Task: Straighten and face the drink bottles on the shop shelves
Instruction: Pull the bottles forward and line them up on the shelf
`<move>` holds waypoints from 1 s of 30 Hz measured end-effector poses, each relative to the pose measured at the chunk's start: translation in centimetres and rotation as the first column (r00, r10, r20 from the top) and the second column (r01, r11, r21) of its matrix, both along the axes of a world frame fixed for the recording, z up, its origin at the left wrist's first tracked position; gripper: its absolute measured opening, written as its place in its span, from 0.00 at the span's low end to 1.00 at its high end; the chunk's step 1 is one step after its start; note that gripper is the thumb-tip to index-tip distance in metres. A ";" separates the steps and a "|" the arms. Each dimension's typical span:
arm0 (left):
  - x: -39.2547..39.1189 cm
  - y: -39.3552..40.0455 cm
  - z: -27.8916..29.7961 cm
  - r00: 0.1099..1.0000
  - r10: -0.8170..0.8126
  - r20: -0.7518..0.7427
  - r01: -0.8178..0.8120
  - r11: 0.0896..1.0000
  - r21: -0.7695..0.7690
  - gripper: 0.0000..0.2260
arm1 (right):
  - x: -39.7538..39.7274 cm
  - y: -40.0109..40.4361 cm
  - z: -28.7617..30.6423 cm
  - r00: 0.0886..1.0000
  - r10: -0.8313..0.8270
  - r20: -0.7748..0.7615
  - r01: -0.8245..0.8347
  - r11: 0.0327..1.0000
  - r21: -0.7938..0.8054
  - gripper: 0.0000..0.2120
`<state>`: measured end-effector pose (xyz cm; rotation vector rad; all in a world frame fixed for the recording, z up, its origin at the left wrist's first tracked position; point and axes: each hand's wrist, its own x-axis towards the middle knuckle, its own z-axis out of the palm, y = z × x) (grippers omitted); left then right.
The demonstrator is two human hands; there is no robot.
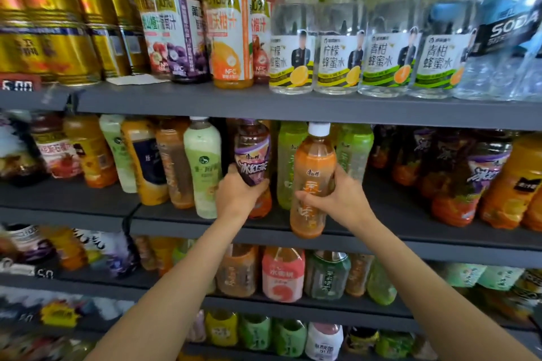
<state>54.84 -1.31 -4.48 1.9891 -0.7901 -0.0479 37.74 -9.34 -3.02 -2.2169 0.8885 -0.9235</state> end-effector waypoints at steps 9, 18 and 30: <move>4.4 5.7 0.3 0.964 -0.231 0.130 0.220 0.971 0.095 0.17 | 7.1 2.5 0.4 0.966 -0.178 -0.188 0.162 0.982 -0.093 0.35; 6.6 7.6 1.0 0.911 -0.403 0.086 0.392 0.912 0.122 0.21 | 13.7 4.4 0.5 0.909 -0.356 -0.219 0.337 0.934 -0.118 0.23; 3.6 7.2 1.2 0.836 -0.529 0.149 0.520 0.849 0.096 0.24 | 6.1 5.8 3.2 0.964 -0.015 0.265 -0.126 0.852 0.508 0.20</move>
